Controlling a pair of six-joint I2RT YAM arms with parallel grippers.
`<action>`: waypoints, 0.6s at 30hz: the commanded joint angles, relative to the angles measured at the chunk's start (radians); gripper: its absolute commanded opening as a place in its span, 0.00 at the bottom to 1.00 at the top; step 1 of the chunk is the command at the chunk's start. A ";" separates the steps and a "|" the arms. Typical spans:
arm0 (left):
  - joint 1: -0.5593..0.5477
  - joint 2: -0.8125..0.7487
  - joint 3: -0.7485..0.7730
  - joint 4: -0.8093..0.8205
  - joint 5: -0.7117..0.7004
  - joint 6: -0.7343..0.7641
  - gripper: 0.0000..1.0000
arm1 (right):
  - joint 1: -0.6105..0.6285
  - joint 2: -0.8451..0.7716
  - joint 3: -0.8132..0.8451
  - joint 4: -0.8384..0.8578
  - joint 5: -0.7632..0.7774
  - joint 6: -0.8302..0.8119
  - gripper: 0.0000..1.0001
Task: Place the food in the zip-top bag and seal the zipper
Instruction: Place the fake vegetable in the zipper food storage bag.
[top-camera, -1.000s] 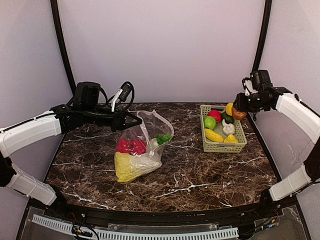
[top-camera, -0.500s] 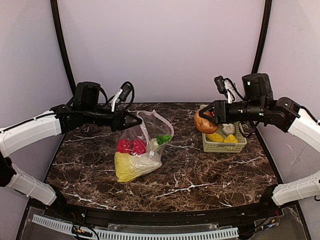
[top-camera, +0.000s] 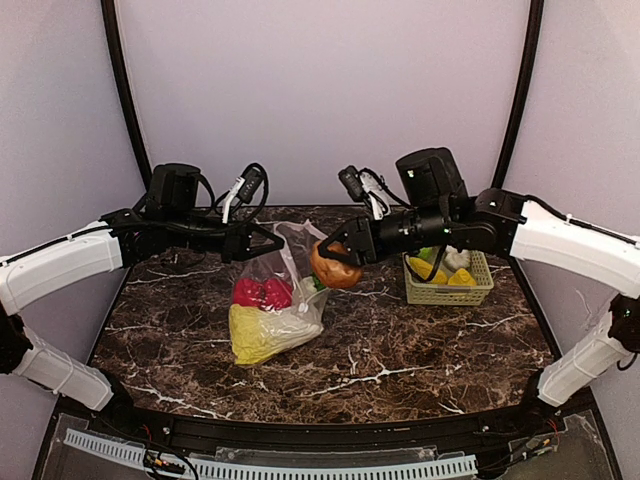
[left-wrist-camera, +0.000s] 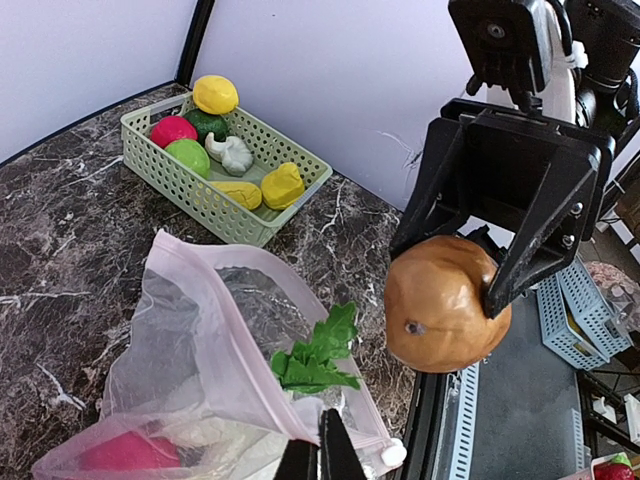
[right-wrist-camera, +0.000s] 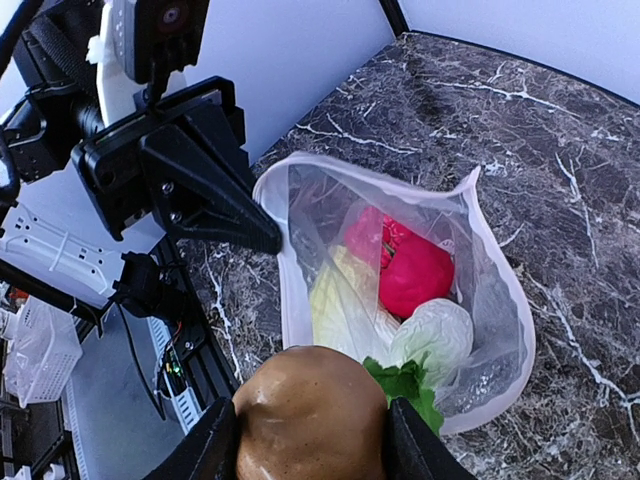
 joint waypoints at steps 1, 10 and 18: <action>0.006 -0.028 -0.006 0.008 0.023 -0.001 0.01 | 0.011 0.063 0.094 0.031 0.069 -0.029 0.47; 0.007 -0.028 -0.006 0.009 0.027 -0.003 0.01 | 0.050 0.297 0.270 -0.044 0.219 -0.080 0.47; 0.006 -0.015 -0.007 0.010 0.031 -0.004 0.01 | 0.088 0.413 0.310 0.047 0.341 -0.088 0.49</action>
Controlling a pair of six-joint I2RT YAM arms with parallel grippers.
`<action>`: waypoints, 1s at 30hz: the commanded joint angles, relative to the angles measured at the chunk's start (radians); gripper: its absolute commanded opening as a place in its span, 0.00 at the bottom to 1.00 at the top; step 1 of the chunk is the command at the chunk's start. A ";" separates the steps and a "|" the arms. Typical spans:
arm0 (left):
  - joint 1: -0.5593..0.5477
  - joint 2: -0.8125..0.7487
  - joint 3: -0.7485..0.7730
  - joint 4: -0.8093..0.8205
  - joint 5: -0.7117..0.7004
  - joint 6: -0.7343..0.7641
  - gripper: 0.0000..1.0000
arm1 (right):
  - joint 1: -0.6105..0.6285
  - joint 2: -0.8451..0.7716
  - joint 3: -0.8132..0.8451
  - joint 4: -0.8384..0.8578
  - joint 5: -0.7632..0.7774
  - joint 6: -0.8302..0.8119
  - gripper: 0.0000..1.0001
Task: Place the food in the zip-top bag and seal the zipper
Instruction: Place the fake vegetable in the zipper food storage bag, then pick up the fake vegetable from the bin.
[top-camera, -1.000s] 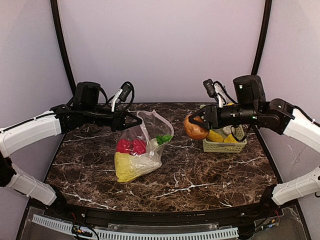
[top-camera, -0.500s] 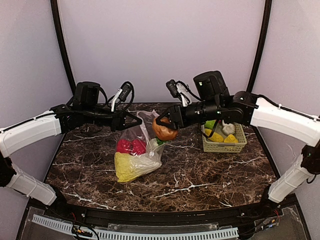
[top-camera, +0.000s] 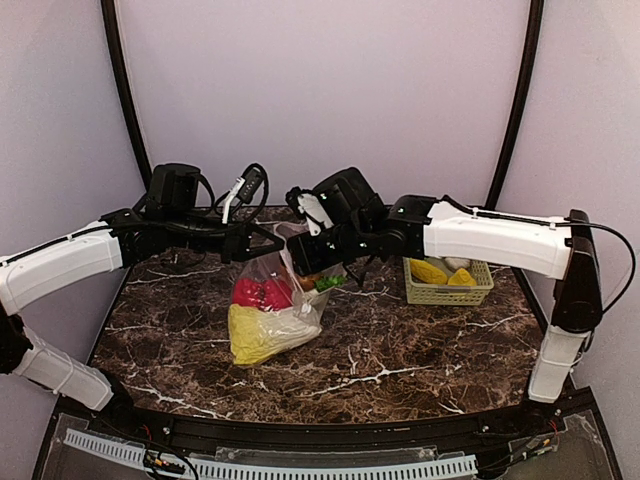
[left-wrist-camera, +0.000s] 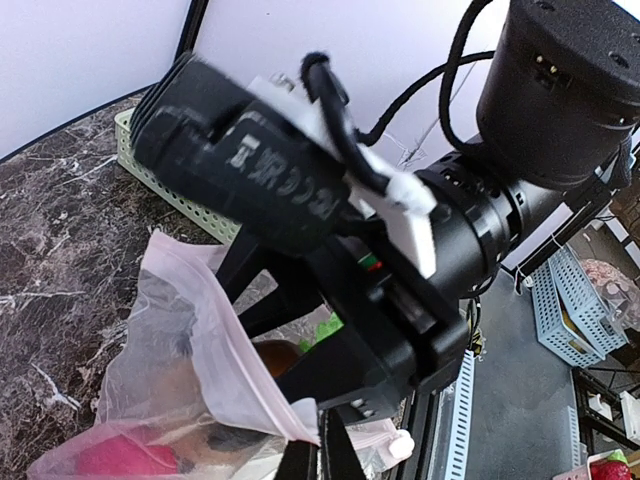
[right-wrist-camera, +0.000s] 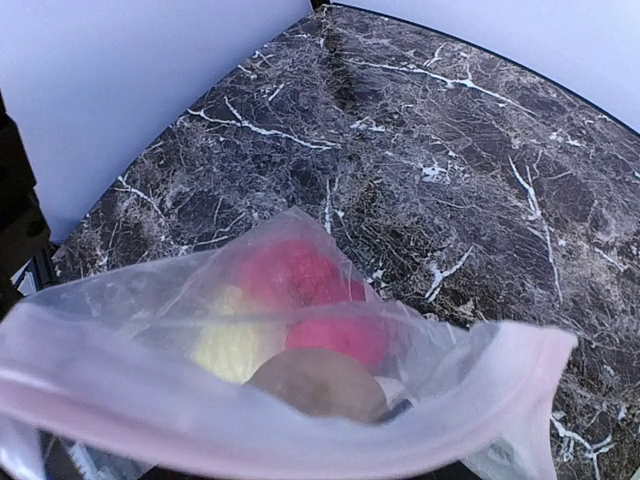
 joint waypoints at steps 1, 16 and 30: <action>0.005 -0.013 -0.007 0.009 0.017 -0.003 0.01 | 0.016 0.026 0.023 0.081 0.061 -0.011 0.49; 0.005 -0.007 -0.007 0.008 0.017 -0.003 0.01 | 0.022 0.054 -0.022 0.098 0.075 -0.008 0.69; 0.005 -0.025 -0.011 0.005 -0.017 0.002 0.01 | 0.023 -0.031 -0.023 0.088 -0.025 -0.020 0.75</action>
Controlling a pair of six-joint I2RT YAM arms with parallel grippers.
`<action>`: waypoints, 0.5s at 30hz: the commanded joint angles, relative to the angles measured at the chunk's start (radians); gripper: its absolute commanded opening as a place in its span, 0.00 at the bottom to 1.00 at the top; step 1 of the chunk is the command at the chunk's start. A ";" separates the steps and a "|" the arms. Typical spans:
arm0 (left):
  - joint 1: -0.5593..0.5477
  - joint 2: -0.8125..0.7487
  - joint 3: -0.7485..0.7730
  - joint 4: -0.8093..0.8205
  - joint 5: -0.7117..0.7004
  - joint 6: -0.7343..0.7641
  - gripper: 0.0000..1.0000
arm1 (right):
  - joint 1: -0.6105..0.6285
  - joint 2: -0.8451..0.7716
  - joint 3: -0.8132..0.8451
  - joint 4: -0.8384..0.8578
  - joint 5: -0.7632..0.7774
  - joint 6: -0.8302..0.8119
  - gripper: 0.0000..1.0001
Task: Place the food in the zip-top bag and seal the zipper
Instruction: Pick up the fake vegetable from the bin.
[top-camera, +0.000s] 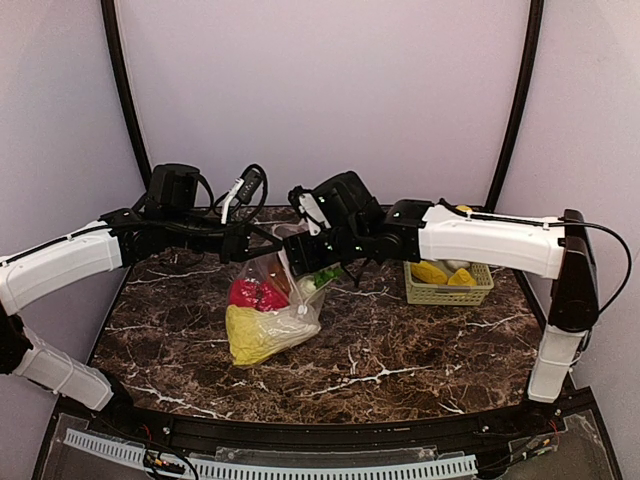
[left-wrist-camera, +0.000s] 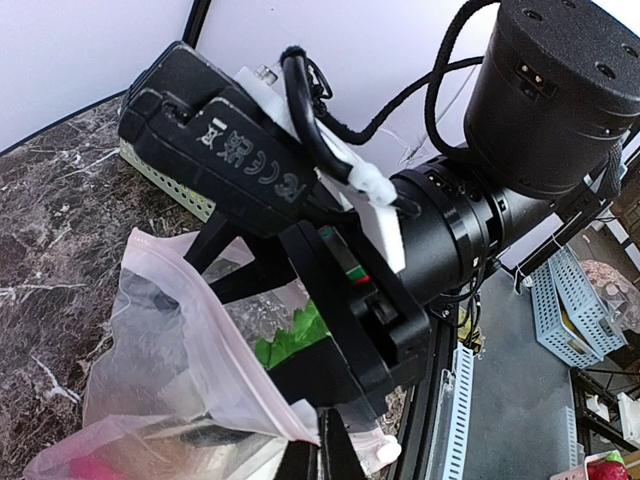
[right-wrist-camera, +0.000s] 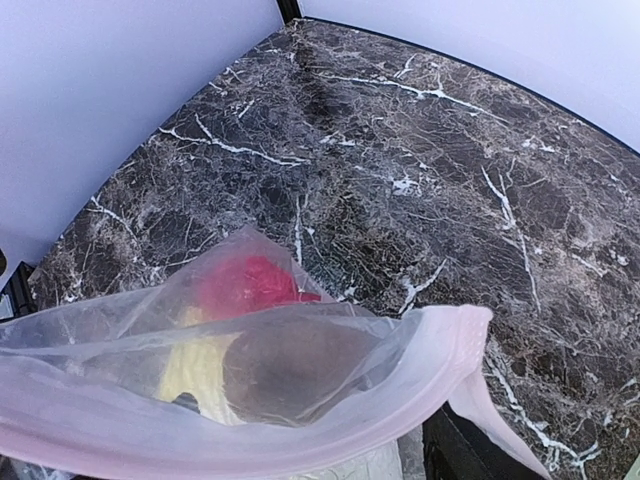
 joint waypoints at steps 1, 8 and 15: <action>0.003 -0.030 -0.013 0.019 -0.037 0.005 0.01 | 0.021 -0.098 -0.014 0.029 -0.135 -0.019 0.76; 0.003 -0.051 -0.019 0.025 -0.064 0.012 0.01 | 0.021 -0.306 -0.126 -0.004 -0.157 -0.003 0.82; 0.004 -0.046 -0.019 0.024 -0.065 0.013 0.01 | 0.017 -0.505 -0.265 -0.111 0.076 0.032 0.88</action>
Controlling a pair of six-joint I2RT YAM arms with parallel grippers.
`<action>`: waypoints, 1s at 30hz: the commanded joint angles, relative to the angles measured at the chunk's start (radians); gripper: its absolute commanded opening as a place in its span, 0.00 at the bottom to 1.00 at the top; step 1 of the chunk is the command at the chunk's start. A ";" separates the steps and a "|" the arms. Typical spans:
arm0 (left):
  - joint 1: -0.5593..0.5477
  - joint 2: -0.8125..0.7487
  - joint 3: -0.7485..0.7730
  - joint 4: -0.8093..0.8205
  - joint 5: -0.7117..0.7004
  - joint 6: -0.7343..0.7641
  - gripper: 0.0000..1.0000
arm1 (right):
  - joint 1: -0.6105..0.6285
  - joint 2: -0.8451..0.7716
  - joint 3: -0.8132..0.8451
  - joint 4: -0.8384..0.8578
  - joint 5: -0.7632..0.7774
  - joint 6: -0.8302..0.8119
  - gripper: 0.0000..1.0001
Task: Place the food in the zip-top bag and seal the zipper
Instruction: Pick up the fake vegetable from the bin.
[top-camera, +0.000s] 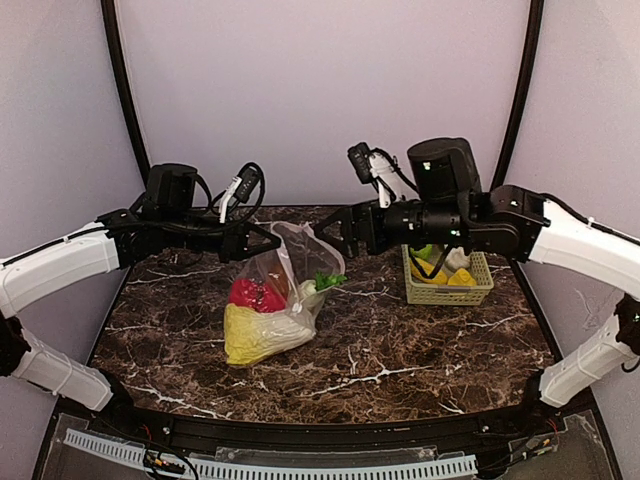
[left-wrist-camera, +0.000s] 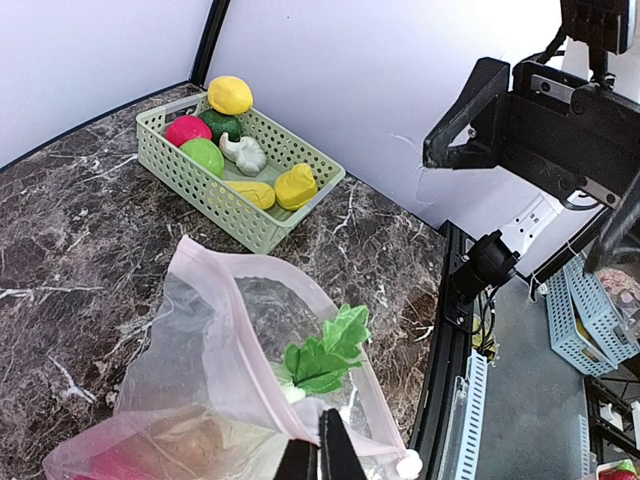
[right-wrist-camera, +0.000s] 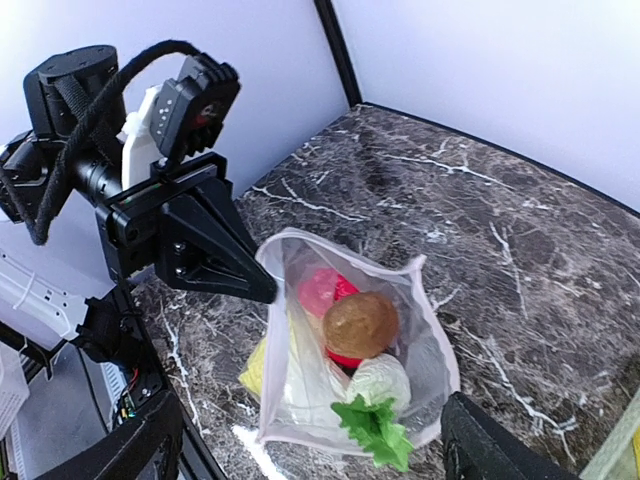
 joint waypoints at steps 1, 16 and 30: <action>0.003 -0.027 -0.013 0.021 -0.013 0.011 0.01 | -0.003 -0.090 -0.094 -0.109 0.200 0.030 0.89; 0.003 -0.020 -0.011 0.007 -0.026 0.025 0.01 | -0.507 -0.160 -0.259 -0.327 0.205 0.068 0.90; 0.002 -0.011 -0.007 0.002 -0.025 0.029 0.01 | -0.730 0.295 -0.074 -0.269 0.372 -0.118 0.75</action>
